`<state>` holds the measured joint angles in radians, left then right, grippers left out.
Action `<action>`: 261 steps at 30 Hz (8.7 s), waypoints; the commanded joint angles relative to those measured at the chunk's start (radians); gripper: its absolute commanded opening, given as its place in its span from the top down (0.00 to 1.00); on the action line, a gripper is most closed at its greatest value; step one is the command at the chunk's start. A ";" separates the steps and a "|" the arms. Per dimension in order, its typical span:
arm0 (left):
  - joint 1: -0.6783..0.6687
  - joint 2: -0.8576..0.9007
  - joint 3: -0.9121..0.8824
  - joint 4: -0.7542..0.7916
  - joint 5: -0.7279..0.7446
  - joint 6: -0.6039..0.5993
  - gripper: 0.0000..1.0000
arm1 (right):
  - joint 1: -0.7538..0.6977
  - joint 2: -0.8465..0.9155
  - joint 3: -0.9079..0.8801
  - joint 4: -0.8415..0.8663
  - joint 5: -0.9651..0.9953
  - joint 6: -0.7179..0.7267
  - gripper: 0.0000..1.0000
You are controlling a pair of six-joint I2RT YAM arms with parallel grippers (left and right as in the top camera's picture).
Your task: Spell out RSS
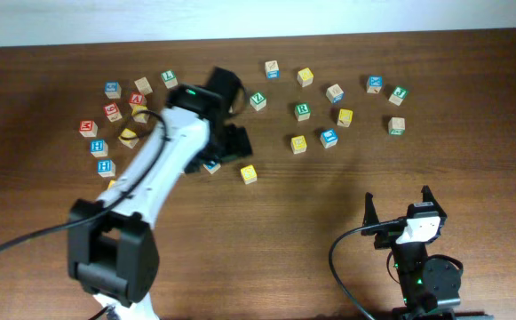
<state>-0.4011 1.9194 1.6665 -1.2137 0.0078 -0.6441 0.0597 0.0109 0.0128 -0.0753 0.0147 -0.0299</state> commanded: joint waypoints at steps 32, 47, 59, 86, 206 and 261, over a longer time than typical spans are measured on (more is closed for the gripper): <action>0.547 -0.095 -0.095 0.098 0.078 0.328 0.00 | 0.000 -0.008 -0.007 -0.005 0.008 0.000 0.02; 0.406 -0.095 -0.097 0.107 0.105 0.317 0.01 | 0.000 -0.008 -0.007 -0.005 0.008 0.000 0.02; 0.347 -0.095 -0.183 -0.067 0.031 0.317 0.01 | 0.000 -0.008 -0.007 -0.005 0.008 0.000 0.02; 0.445 -0.308 -0.068 -0.108 0.059 0.317 0.01 | -0.002 0.595 0.776 -0.346 -0.148 0.059 0.02; 0.445 -0.308 -0.068 -0.108 0.059 0.317 0.01 | 0.575 1.925 1.952 -1.596 -0.069 0.430 0.96; 0.445 -0.308 -0.068 -0.108 0.059 0.317 0.01 | 0.721 2.076 1.462 -0.667 -0.108 1.502 0.51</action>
<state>0.0418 1.6138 1.5944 -1.3216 0.0570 -0.3355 0.7731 2.0659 1.4635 -0.7361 -0.1104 1.4456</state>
